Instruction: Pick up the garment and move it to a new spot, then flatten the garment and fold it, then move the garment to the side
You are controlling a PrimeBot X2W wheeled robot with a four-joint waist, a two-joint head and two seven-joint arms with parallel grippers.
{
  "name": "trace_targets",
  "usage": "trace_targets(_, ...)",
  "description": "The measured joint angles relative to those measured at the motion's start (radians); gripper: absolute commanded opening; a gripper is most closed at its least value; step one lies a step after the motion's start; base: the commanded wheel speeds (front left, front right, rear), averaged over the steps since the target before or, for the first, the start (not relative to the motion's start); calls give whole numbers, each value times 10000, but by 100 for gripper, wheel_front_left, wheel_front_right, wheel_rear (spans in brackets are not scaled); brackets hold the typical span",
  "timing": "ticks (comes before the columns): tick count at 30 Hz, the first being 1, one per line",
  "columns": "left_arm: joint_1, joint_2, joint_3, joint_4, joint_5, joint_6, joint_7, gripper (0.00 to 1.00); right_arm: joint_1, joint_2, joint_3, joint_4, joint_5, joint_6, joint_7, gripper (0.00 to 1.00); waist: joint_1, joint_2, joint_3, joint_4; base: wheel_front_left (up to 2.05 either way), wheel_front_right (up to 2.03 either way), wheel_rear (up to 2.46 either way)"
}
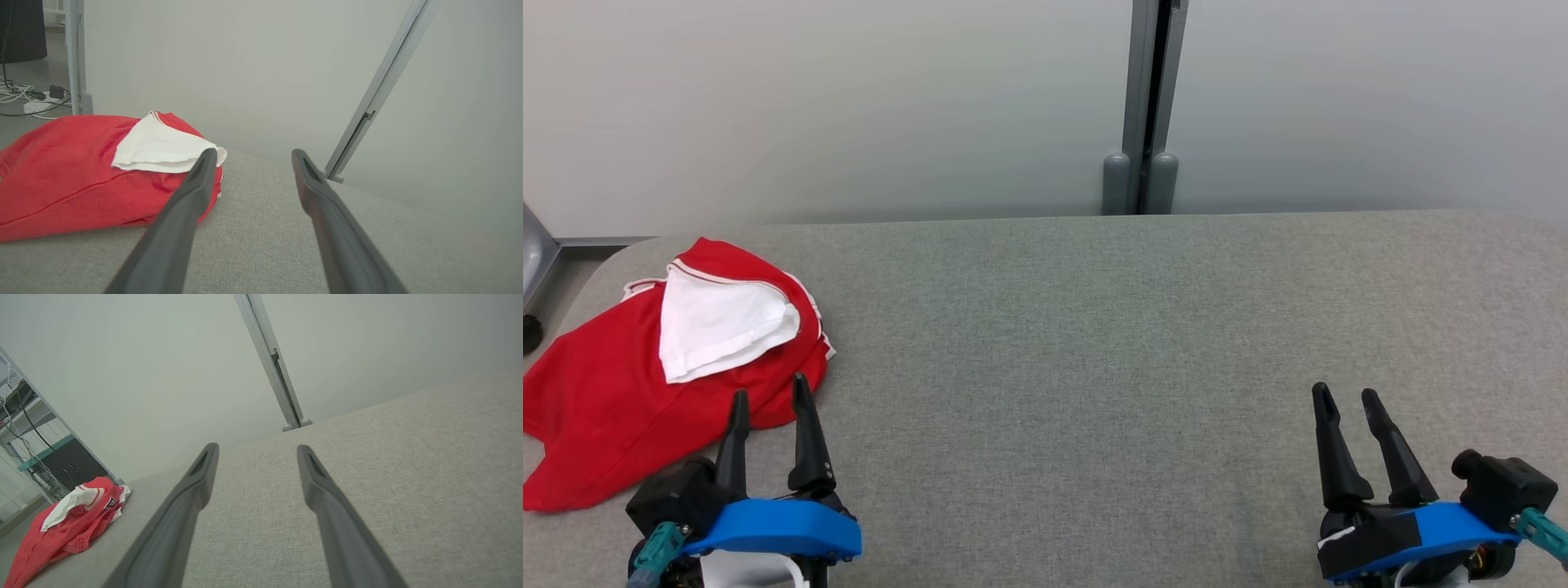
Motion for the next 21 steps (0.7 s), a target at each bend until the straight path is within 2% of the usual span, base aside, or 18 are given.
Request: trace_targets(21, -1, 58, -257, 40, 1864, 240, -470, 100, 48, -8, -17, 56, -2052, 2, -472, 100, 0, 0, 38, 140, 0, 0, 0)
